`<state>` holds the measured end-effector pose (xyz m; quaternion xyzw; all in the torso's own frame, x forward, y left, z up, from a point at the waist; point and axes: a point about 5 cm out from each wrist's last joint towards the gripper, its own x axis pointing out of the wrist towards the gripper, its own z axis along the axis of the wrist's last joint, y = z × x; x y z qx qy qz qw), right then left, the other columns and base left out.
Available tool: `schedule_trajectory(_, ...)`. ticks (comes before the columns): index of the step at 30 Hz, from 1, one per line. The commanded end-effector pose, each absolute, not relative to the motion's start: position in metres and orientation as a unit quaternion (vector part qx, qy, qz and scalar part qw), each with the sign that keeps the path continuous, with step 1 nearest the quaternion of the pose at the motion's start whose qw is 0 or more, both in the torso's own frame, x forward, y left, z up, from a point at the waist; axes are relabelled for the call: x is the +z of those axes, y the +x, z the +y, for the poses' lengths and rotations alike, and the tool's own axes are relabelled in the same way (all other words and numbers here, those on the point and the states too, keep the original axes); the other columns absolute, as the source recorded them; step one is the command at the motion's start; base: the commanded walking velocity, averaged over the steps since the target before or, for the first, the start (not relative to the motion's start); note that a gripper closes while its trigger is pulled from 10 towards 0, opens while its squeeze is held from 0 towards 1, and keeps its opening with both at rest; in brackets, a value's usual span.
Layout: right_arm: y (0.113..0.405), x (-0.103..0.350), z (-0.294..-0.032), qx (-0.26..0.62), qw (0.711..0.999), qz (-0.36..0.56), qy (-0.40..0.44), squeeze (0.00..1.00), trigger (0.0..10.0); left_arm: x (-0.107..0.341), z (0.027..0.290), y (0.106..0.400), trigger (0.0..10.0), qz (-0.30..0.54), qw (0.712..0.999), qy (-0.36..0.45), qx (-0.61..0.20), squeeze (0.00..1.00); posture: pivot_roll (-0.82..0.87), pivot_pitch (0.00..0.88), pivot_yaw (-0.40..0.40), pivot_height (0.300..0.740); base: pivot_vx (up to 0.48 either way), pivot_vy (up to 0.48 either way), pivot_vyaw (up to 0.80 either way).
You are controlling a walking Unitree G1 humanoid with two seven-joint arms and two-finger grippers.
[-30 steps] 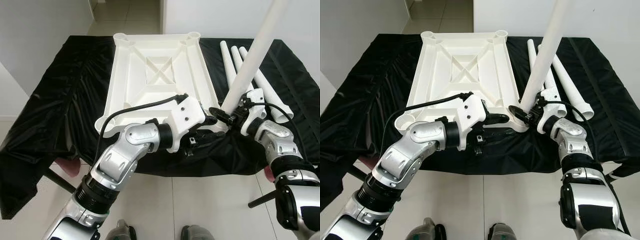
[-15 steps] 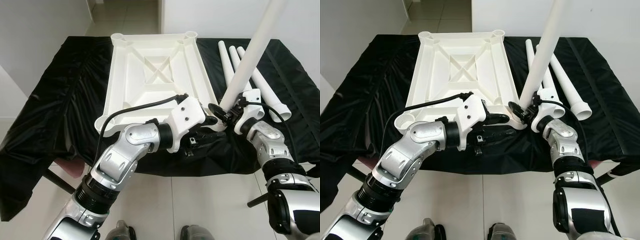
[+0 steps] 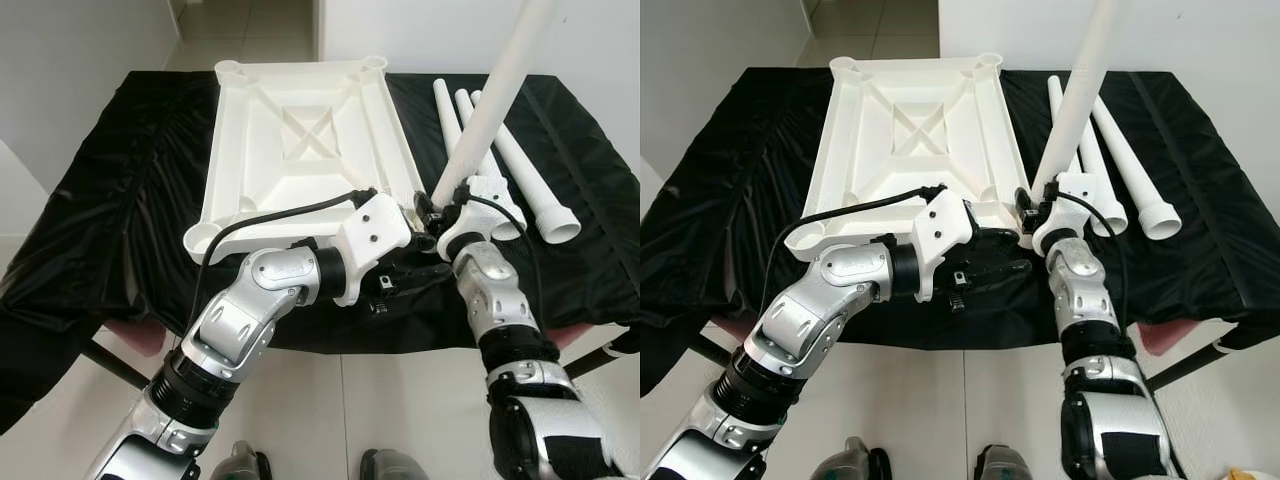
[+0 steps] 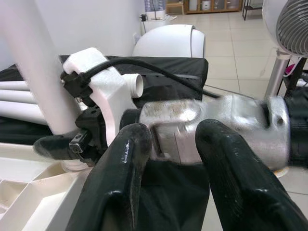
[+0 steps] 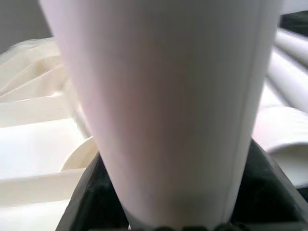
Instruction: Building children table
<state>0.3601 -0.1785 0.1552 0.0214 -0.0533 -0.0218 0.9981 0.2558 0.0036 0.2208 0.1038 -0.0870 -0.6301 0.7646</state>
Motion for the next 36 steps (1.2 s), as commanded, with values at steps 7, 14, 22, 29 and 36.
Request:
schedule_trajectory(7,0.346,0.147,-0.167,-0.108,0.992,-0.052,0.031,0.00,10.0,0.222,0.004,0.253,10.0,-0.089,0.764,0.103,-0.631,0.00,-0.05,0.071,0.063,0.740,0.000,0.000,0.00)
schedule_trajectory(14,0.335,0.147,-0.141,-0.149,0.986,-0.050,0.048,0.00,10.0,0.221,0.002,0.252,10.0,-0.090,0.763,0.102,-0.633,0.00,-0.05,0.057,0.057,0.740,0.000,0.000,0.00)
schedule_trajectory(22,0.335,0.149,-0.137,-0.125,0.990,-0.050,0.042,0.22,10.0,0.221,0.001,0.251,10.0,-0.090,0.762,0.101,-0.634,0.00,-0.05,0.053,0.055,0.740,0.000,0.000,0.00)
schedule_trajectory(29,0.333,0.154,-0.132,-0.062,0.993,-0.068,0.068,1.00,10.0,0.221,0.001,0.251,10.0,-0.091,0.762,0.101,-0.634,0.00,-0.05,0.053,0.055,0.740,0.000,0.000,0.00)
schedule_trajectory(36,0.324,0.168,-0.146,0.039,0.990,-0.113,0.071,0.00,10.0,0.222,0.001,0.252,10.0,-0.090,0.761,0.101,-0.634,0.00,-0.07,0.063,0.057,0.740,0.000,0.000,0.00)
